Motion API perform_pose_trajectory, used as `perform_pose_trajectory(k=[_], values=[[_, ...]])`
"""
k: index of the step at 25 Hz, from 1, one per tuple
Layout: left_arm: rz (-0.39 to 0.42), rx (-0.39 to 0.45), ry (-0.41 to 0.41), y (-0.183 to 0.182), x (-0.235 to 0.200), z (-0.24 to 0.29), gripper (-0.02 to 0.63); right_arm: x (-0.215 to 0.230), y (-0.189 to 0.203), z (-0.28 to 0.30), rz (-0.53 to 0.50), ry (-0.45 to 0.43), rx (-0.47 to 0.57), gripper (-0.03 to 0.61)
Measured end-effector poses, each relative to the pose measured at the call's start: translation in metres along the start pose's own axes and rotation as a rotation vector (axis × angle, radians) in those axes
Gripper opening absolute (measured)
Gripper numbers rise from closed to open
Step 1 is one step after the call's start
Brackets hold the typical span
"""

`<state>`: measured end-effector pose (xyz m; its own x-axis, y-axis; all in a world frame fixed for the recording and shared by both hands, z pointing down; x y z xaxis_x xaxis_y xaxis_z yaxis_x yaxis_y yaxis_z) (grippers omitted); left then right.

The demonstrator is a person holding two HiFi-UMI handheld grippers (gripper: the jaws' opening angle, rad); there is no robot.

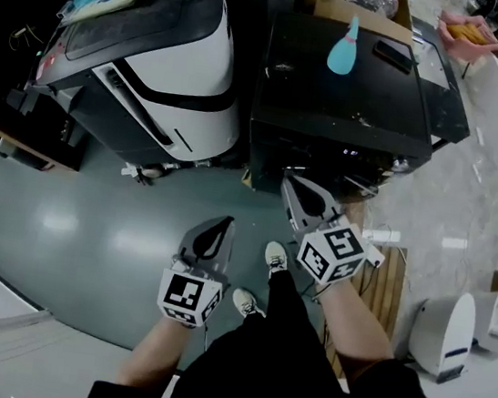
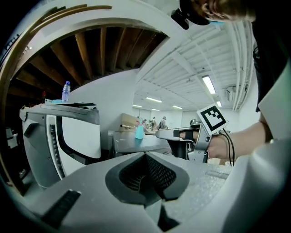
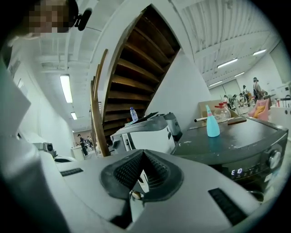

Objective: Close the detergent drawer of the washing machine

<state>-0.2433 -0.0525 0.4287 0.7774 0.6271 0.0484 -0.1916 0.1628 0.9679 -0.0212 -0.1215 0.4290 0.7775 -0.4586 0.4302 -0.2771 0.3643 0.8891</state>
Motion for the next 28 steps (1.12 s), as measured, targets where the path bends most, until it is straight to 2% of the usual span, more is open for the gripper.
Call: perform_pose_trajectory(k=[6, 12, 17, 22, 28], values=[[0.014, 0.008, 0.007, -0.006, 0.019, -0.049, 0.003, -0.036, 0.004, -0.054, -0.032, -0.013, -0.012, -0.003], [0.011, 0.017, 0.017, -0.009, 0.049, -0.062, 0.003, -0.046, 0.007, -0.098, -0.069, -0.033, -0.017, -0.003], [0.018, 0.026, 0.017, -0.022, 0.089, -0.064, 0.003, -0.043, 0.001, -0.136, -0.083, -0.069, -0.012, -0.003], [0.021, 0.037, -0.041, -0.034, 0.135, -0.063, 0.003, -0.029, -0.005, -0.173, -0.094, -0.126, -0.024, -0.003], [-0.012, 0.029, -0.091, -0.041, 0.215, -0.051, 0.003, -0.001, -0.014, -0.238, -0.137, -0.189, -0.037, -0.003]])
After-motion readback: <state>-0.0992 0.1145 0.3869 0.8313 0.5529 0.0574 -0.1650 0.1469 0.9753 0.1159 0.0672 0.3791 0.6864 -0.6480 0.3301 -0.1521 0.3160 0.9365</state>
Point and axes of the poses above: the fingertips, and each gripper's own axes: z forward along the fingers, x to its right, y out of its underside, the point moved 10 cm from there along -z, backward along the fingers, and after that the axes turned 10 degrees about z, right-handed, at the moved point
